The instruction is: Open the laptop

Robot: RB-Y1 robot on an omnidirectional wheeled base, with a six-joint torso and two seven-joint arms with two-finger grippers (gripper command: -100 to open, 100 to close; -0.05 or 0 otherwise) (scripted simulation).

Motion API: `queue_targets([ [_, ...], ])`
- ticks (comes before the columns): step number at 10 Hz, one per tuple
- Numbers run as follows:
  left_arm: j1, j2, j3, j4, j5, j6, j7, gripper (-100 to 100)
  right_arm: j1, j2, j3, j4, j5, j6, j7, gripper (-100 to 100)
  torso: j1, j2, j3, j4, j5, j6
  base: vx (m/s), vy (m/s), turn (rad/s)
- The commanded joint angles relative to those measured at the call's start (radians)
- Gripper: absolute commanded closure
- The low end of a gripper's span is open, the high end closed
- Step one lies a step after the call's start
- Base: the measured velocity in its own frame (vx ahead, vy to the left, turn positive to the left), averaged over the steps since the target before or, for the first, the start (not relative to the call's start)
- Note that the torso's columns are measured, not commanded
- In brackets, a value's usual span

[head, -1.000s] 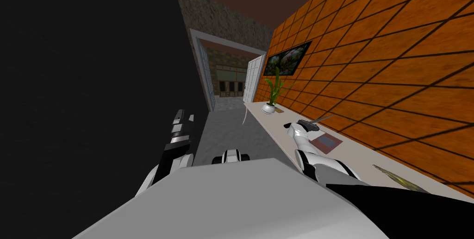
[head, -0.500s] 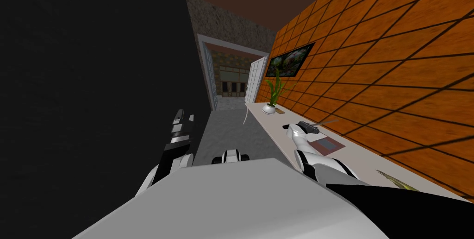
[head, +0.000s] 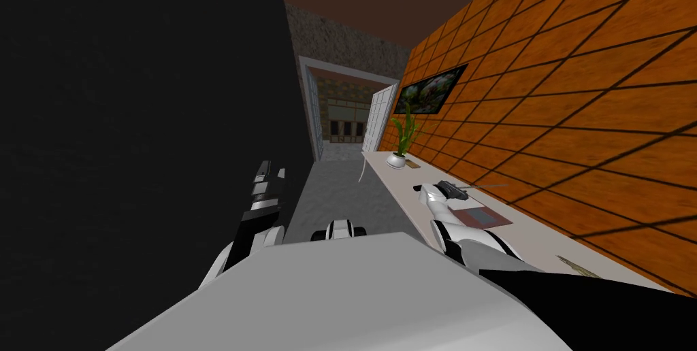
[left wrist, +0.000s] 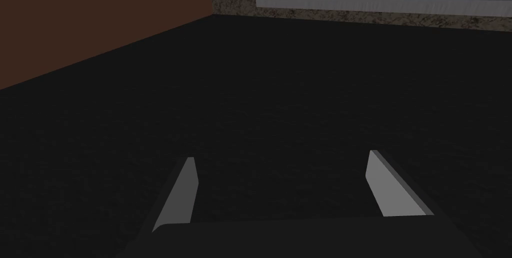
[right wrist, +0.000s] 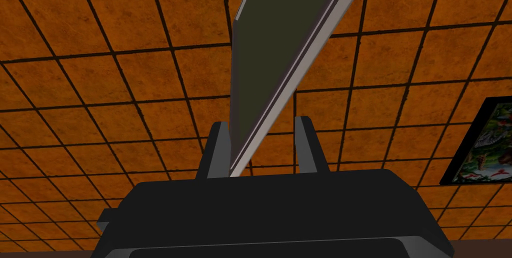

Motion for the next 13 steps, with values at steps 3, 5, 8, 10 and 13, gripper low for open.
queue_targets([
  [3,0.0,0.0,0.0,0.0,0.0,0.0,0.0,0,0.01,0.032,0.055,0.053,-0.021,0.09,-0.168,100,-0.004,0.002,0.002,0.002,-0.001,-0.002,-0.126,-0.064,0.197],
  [5,0.0,0.0,0.0,0.0,0.0,0.0,0.0,0,0.009,0.036,0.077,0.076,-0.024,0.129,-0.233,100,0.002,0.003,0.0,0.006,0.011,0.002,-0.108,-0.052,0.152],
  [8,0.0,0.0,0.0,0.0,0.0,0.0,0.0,0,0.009,0.041,0.1,0.099,-0.027,0.168,-0.297,100,0.021,0.015,0.006,0.012,0.024,0.007,-0.067,-0.05,0.087],
  [10,0.0,0.0,0.0,0.0,0.0,0.0,0.0,0,0.031,0.0,0.136,0.065,0.001,0.148,-0.286,-100,0.021,0.012,0.005,0.011,0.024,0.007,-0.026,-0.013,0.005],
  [13,0.0,0.0,0.0,0.0,0.0,0.0,0.0,0,0.047,-0.031,0.165,0.043,0.022,0.133,-0.284,-100,0.018,0.014,0.006,0.012,0.023,0.006,-0.047,-0.026,0.006],
])
